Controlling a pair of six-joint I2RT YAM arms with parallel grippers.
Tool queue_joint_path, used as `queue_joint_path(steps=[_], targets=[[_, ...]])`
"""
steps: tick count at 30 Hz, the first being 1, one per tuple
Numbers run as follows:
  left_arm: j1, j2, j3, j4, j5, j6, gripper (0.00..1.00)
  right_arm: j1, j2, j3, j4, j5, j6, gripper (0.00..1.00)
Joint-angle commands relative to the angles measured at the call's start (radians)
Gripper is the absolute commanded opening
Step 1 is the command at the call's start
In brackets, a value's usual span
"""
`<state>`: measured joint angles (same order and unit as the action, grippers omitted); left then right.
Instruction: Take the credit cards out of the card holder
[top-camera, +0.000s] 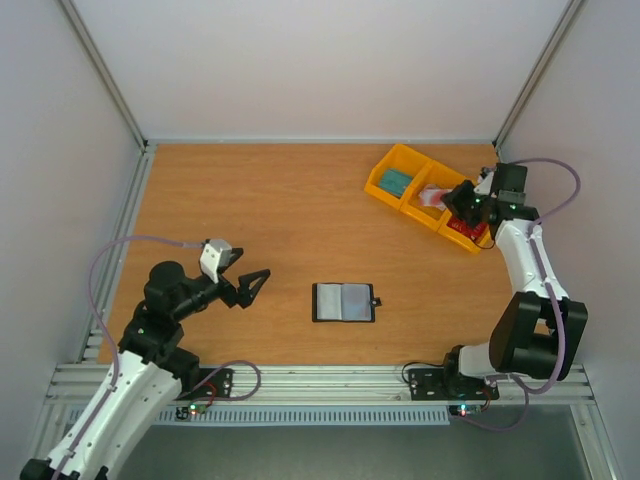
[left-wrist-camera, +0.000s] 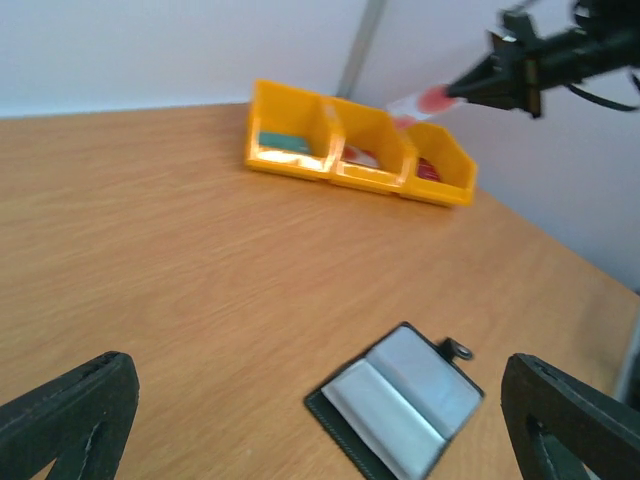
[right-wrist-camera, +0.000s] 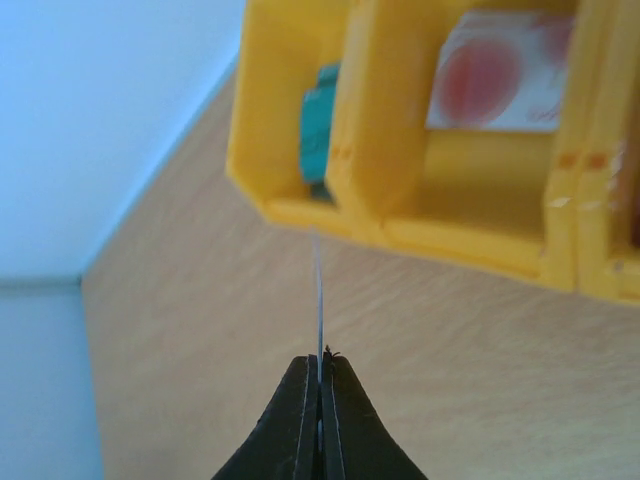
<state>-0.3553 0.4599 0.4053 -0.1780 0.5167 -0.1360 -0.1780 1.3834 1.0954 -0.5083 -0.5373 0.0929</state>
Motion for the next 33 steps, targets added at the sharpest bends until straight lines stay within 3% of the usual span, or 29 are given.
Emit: queue_joint_path(steps=[1,11,18,33], targets=[[0.035,-0.055,-0.053,0.059,-0.152,-0.148,0.99,-0.050,0.028,-0.012,0.213,0.089,0.261,0.01],[0.052,-0.091,-0.090,0.095,-0.144,-0.133,0.99,-0.051,0.282,0.181,0.197,0.250,0.278,0.01],[0.053,-0.113,-0.102,0.111,-0.156,-0.119,0.99,-0.040,0.438,0.332,0.110,0.195,0.235,0.01],[0.052,-0.112,-0.108,0.120,-0.152,-0.120,0.99,0.002,0.624,0.467,0.037,0.191,0.192,0.01]])
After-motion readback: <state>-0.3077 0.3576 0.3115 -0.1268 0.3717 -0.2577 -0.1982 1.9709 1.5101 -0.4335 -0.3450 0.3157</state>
